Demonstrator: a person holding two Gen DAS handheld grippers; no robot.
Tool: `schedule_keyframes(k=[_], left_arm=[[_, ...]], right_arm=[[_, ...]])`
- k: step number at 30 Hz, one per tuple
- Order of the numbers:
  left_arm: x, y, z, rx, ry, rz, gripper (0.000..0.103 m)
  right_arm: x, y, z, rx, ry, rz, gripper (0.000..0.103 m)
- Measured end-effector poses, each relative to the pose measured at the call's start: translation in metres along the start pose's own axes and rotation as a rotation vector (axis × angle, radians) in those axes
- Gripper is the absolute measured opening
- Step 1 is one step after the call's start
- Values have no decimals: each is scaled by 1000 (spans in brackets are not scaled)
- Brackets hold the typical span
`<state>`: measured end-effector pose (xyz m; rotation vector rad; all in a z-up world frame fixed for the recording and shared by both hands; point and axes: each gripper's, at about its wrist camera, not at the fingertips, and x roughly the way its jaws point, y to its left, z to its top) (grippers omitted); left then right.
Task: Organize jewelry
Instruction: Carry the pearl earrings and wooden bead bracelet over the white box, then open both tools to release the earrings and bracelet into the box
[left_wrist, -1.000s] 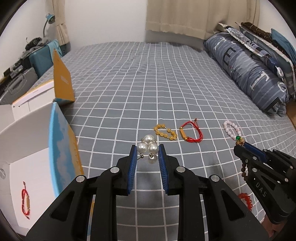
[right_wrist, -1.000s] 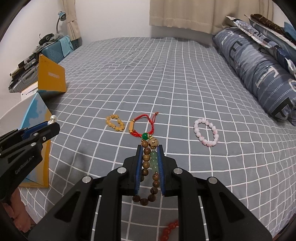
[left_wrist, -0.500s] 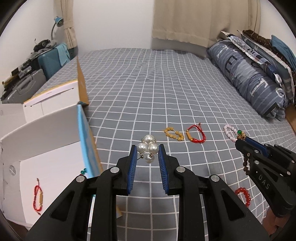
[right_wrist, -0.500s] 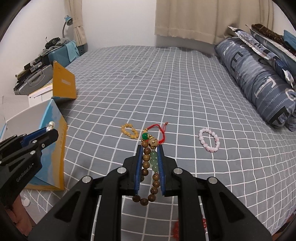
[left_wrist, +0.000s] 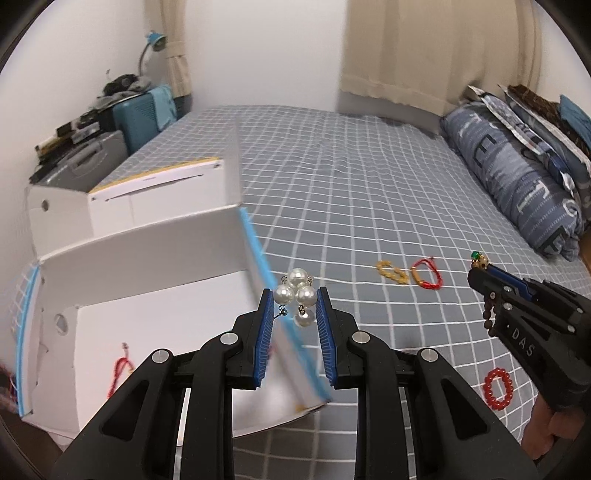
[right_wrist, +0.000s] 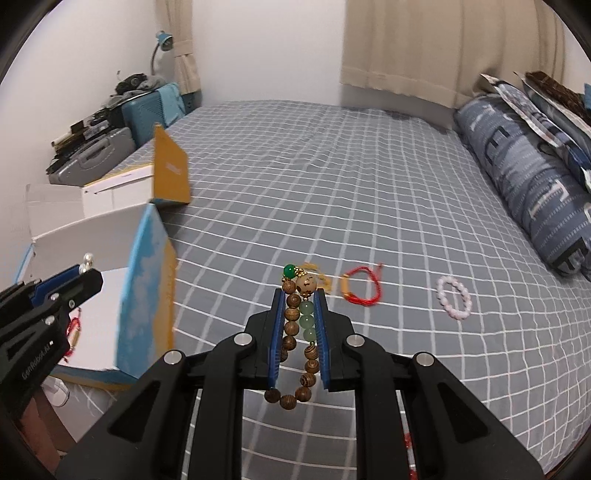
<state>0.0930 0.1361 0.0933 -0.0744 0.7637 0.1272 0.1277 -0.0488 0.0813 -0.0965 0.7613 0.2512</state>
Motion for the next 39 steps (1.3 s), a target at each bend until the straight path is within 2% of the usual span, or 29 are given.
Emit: schedule_keyframes(k=[15,24,30,39], left_arm=[[-25,114,-21,-127,-3,142,23],[-24,164,-38,-182,14,205,23],[-15,193,-50,-209,45,231,23],[8,214,-65,-230,112,227,23]], right_arm=[[5,113,16,-94,-34,114,15],[11,177,16,-164,-48,190,15],[33,213,4,-205,-5,204,15],[62,235,-10,-215,79,187,15]])
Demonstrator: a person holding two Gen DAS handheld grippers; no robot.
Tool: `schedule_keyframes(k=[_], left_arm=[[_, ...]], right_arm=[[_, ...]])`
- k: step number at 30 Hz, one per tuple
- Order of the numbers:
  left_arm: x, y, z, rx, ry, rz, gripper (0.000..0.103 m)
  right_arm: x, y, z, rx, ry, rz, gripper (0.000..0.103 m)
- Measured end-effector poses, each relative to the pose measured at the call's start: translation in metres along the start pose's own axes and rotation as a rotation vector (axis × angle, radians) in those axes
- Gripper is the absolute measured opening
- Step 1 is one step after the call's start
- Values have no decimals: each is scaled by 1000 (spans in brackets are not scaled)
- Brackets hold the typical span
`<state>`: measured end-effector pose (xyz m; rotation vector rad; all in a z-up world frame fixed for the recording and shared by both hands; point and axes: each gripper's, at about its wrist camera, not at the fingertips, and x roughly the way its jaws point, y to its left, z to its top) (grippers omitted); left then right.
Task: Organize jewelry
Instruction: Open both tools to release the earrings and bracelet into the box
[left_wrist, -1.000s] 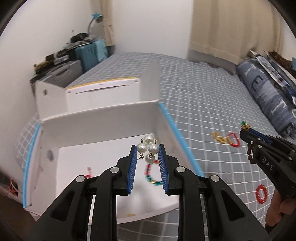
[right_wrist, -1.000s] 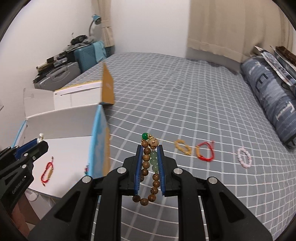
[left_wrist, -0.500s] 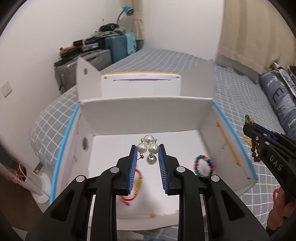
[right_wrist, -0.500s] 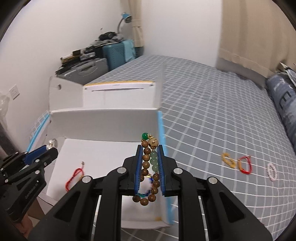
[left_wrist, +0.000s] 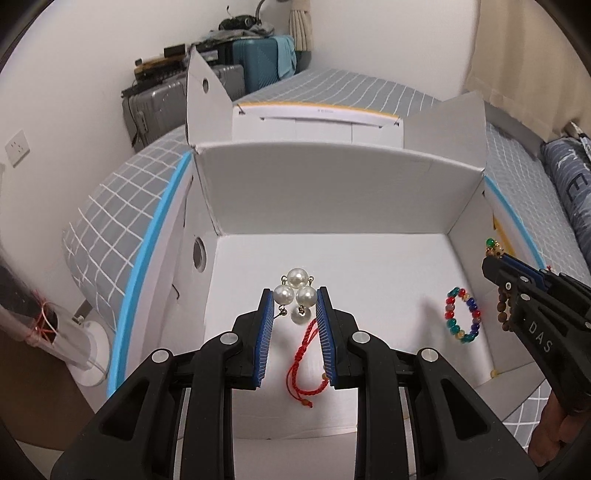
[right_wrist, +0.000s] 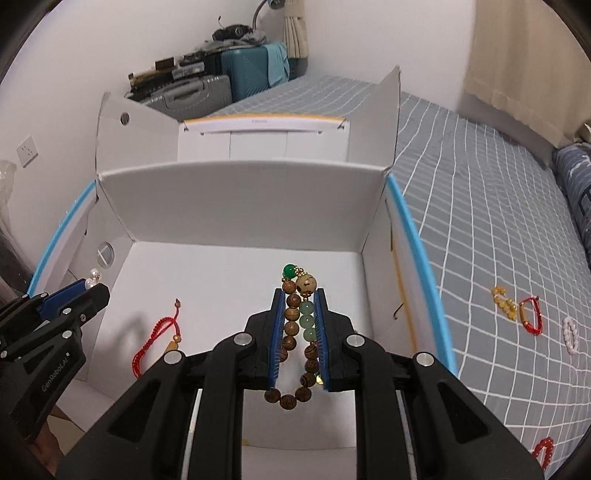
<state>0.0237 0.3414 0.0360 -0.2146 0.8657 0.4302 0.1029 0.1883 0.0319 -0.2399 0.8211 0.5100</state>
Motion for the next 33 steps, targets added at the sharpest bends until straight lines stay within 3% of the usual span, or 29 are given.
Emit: schedule_keyframes(k=[6,17,22,24,29,33], left_arm=[[10,1,-2,1,26,-9,23],[8,0,-3,4,37,-8,26],[0,0,-2,8,7,12,48],[-3,1,-2,7,-5,17,62],[-12,4,1,-6,-31,21,75],[-17,1,3,-11,-43,3,86]], right_arm=[[13,3,-4,2,48,-14,15],[17,9,-4,-3,52,-7,20],[11,10,-3,-6,32,-11,38],[7,9,-2,2,18,-7,51],[-7,3,1,21,-19,-8,72],[-18,-3,2,30,-43,-17,80]])
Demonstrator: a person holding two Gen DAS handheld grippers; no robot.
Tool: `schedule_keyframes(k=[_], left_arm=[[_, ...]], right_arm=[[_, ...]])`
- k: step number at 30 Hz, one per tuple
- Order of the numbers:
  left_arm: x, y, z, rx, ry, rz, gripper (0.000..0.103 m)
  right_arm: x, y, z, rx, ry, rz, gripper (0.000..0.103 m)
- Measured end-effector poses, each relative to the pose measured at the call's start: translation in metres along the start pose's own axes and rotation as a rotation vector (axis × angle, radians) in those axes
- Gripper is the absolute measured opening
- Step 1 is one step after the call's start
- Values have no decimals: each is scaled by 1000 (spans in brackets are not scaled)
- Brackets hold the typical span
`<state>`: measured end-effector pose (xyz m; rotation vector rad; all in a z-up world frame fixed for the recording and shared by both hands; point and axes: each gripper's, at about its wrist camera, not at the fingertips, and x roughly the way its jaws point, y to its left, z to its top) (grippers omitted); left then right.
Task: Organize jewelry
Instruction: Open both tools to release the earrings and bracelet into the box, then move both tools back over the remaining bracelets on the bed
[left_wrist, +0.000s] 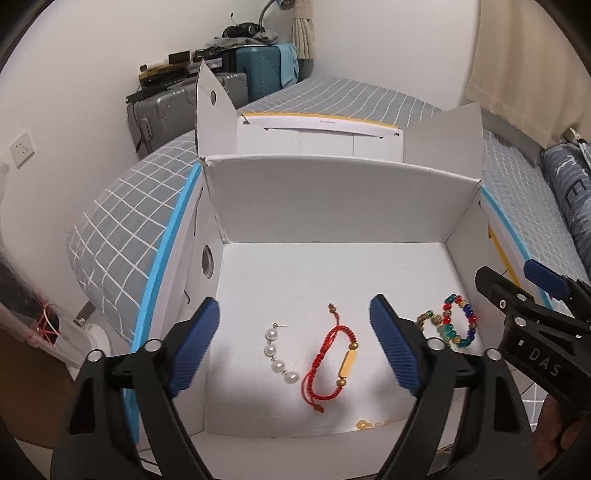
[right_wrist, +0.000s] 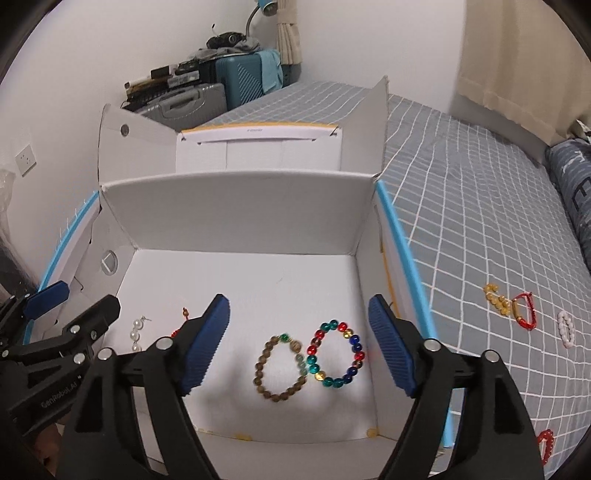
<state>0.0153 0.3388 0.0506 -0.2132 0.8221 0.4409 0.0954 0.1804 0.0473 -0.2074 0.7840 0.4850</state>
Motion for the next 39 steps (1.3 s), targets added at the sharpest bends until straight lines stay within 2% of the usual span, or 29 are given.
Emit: schedule_keyframes(k=[8,15,24,39], left_arm=[[-13,-10,4,4,-44,-7,97],[-18,-26,7,26,-50,-7,97],[-35,-59,13,51,-71,-50,97],[-50,-159,6,172,-74,-158,97]], right_arm=[[-25,-13,1,3,-57,-30,95],[-44,-36,0,16,-88,-48,95],[-70,-76,-10,54,-97,-110,95],[-125,-195,-47,223,-115,-262,95]])
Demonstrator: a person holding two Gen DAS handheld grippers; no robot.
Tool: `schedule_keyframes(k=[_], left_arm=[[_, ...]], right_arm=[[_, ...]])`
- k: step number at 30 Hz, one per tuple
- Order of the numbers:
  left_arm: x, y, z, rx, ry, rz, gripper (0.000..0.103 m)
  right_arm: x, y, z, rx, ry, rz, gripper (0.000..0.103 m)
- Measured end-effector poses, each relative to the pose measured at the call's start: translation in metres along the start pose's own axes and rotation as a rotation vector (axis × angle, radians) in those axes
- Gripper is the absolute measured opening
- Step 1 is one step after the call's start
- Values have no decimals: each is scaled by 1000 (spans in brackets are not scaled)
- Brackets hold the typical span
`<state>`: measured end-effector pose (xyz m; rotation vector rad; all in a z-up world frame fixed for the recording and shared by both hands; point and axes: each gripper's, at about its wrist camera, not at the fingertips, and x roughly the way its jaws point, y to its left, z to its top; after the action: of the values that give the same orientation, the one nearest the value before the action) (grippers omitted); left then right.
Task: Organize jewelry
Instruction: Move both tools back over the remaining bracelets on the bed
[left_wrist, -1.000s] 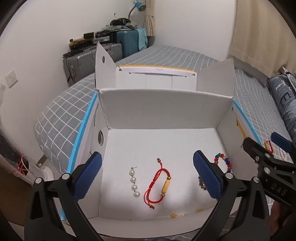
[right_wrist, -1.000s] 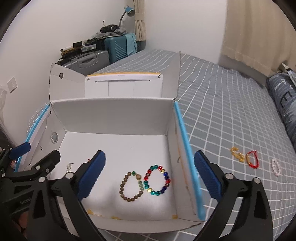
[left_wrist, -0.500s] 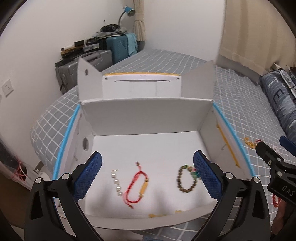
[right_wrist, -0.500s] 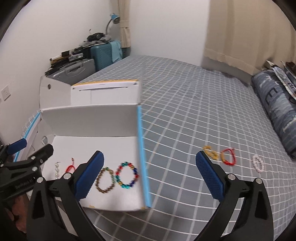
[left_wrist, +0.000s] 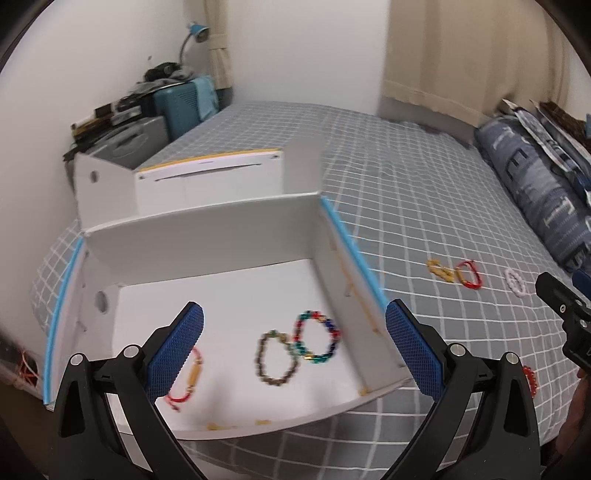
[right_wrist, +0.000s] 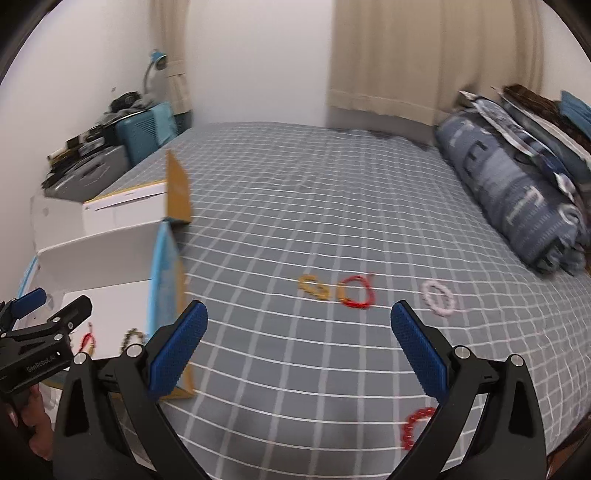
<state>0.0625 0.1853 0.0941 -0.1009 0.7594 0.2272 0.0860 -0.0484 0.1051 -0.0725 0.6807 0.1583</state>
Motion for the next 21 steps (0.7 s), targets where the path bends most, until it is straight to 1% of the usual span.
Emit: schedule_keyframes(k=[5,13,16,21], left_arm=[[4,-34,3,26,-2,-44,97],[28,-106,17,99,40,-113,97],[39,-138,20,122,65,-157,97],[57,-182,20,153,86,-189,97]], right_arm=[[-1,-41,-9,33,16,-48,95],[-2,-97,-29,77,56,-105,95],[-2,-118,-42,98,79,-131,95],[2,-149,-64,120,120,-171,95]])
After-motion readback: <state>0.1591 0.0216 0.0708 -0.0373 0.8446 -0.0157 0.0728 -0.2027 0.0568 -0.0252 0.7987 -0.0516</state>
